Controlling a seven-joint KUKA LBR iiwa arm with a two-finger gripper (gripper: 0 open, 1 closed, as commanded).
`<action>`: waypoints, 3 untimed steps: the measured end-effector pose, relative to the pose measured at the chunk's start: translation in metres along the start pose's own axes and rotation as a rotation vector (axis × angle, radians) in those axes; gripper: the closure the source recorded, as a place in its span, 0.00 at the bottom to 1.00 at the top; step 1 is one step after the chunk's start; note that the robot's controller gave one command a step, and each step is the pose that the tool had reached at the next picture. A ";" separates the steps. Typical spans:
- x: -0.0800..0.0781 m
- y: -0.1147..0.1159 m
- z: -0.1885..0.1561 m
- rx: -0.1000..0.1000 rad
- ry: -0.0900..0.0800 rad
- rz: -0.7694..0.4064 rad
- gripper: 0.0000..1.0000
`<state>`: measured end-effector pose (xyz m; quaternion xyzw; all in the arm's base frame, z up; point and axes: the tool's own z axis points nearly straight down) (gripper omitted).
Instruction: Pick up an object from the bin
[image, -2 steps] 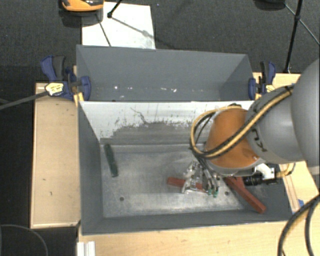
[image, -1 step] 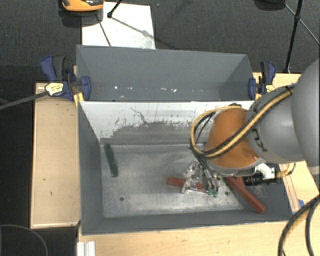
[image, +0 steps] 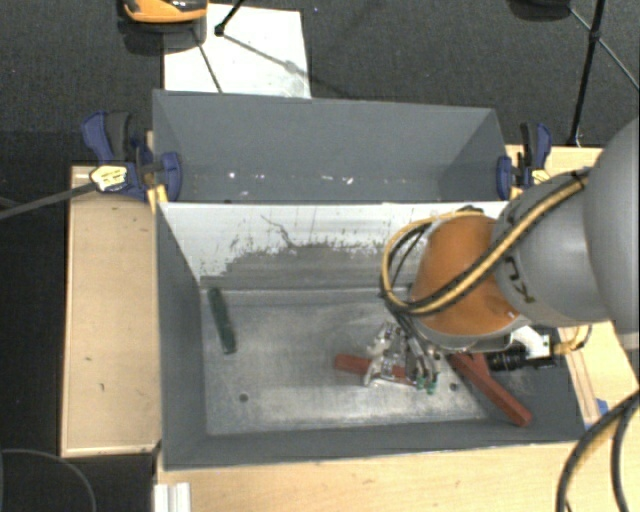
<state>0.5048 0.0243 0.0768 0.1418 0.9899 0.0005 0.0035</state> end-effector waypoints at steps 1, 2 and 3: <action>0.001 0.000 -0.002 0.001 0.004 0.000 1.00; 0.001 0.000 -0.009 0.001 0.005 0.001 1.00; 0.002 0.000 -0.017 0.002 0.009 0.001 1.00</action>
Offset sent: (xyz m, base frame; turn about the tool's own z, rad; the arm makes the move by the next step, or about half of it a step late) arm 0.0000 -0.0002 0.0191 0.0000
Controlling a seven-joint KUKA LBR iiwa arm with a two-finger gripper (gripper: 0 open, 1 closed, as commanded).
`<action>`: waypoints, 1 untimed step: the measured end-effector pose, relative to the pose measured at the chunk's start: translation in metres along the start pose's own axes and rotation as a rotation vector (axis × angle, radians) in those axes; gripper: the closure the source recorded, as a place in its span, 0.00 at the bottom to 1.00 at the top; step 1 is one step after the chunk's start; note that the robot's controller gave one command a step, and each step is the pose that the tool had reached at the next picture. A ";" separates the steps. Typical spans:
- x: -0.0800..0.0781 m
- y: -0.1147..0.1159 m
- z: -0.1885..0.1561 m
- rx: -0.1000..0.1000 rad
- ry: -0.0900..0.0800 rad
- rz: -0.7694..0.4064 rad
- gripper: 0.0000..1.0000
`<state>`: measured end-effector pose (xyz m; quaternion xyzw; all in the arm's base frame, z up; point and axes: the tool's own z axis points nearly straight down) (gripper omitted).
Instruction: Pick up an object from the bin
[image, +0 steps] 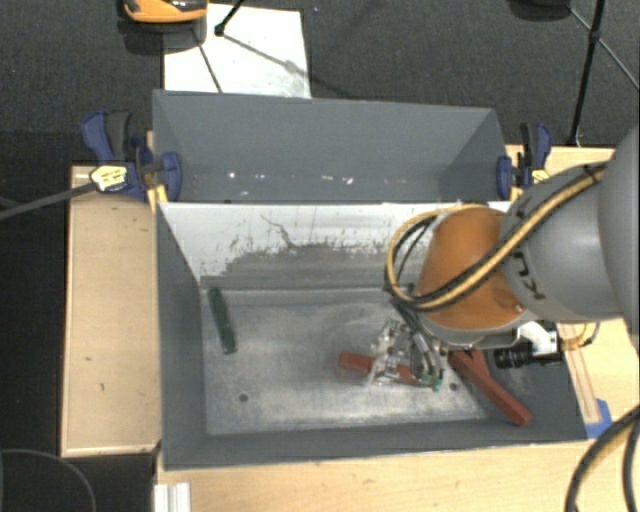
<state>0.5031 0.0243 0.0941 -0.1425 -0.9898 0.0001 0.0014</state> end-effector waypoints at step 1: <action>0.001 -0.001 -0.020 0.002 0.006 0.000 1.00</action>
Offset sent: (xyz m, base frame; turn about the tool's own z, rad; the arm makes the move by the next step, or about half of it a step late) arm 0.0001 0.0000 0.0066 0.0000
